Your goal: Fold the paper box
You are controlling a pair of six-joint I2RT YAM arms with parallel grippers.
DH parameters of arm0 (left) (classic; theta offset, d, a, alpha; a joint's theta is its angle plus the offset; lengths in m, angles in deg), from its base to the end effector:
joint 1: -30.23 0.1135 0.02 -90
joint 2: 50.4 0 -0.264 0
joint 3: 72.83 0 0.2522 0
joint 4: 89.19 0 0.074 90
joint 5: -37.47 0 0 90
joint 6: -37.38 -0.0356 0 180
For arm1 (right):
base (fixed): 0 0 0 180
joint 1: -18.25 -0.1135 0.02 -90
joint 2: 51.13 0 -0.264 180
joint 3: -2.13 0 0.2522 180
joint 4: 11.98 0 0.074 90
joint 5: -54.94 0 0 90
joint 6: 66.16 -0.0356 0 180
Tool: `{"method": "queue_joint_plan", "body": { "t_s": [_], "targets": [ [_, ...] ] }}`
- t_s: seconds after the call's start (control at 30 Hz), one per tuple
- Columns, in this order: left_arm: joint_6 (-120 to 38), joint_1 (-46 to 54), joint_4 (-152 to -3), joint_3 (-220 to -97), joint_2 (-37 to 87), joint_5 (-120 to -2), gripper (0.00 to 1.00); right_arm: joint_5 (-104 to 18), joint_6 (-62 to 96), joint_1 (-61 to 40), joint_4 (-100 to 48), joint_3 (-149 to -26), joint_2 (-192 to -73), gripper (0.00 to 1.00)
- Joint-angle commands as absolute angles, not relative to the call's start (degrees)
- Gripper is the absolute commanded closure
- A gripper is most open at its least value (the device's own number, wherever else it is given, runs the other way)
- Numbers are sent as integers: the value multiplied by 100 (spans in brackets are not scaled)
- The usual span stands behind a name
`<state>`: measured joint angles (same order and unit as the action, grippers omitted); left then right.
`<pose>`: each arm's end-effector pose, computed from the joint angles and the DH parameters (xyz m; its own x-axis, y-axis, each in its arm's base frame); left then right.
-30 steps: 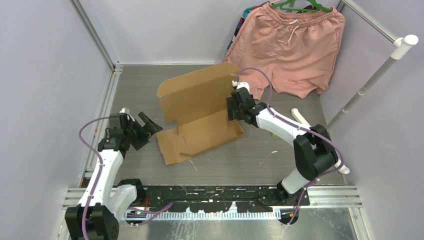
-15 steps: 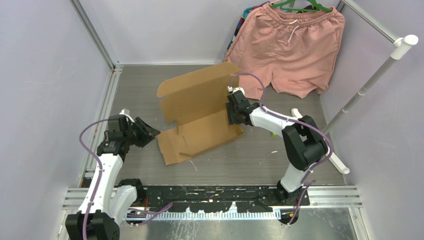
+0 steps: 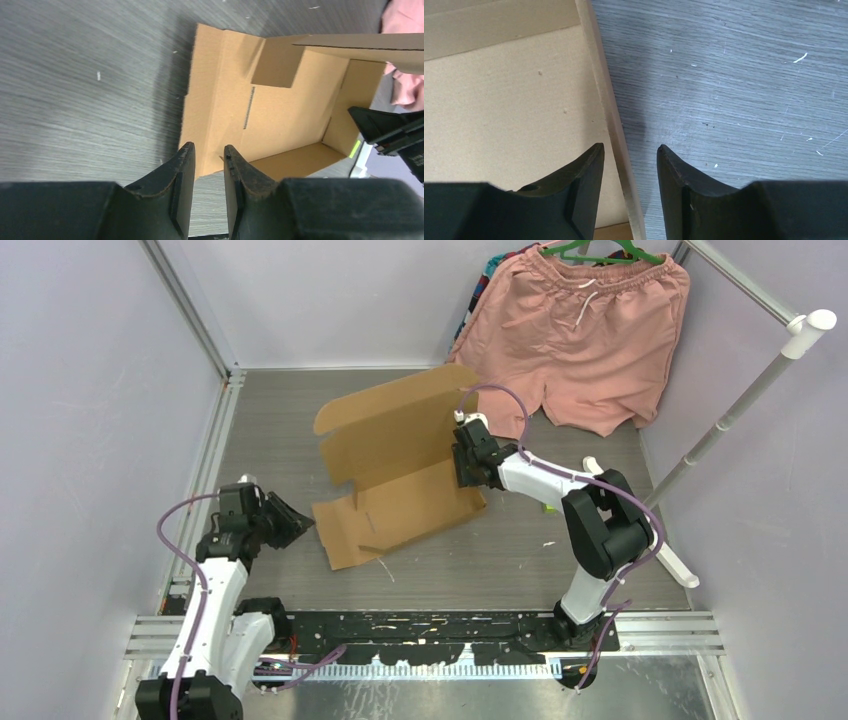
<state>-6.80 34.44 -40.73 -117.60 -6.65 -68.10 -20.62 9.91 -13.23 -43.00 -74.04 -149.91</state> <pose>0.1550 0.0018 0.2208 -0.5911 -0.7362 -0.3296 -0.4499 0.6400 -0.6228 0.3095 0.1791 0.1901 -0.7579 -0.1907 -0.6239 -0.2031 0.9778 -0.0521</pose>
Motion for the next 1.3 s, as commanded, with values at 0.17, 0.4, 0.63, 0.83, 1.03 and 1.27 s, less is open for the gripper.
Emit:
{"method": "queue_joint_plan", "body": {
  "t_s": [0.17, 0.4, 0.63, 0.83, 1.03, 1.27],
  "targets": [
    [-291, 3499, -3936, -11154, -713, -6577, 80, -1924, 943, -1339, -4265, -7697, -14983, 56],
    [-217, 3500, -3941, -11043, -586, -6381, 82, -1887, 895, -1338, -4302, -7686, -14993, 57],
    [66, 3502, -4678, -10589, -646, -6252, 85, -1912, 873, -1339, -4314, -7706, -15024, 58],
    [90, 3498, -5580, -10258, -350, -6452, 85, -1901, 891, -1332, -4352, -7728, -15014, 58],
    [159, 3497, -6586, -9915, 17, -6751, 81, -1902, 888, -1337, -4375, -7759, -15034, 58],
    [158, 3492, -7664, -9711, 806, -6940, 81, -1948, 855, -1336, -4372, -7789, -15080, 58]
  ]
}}
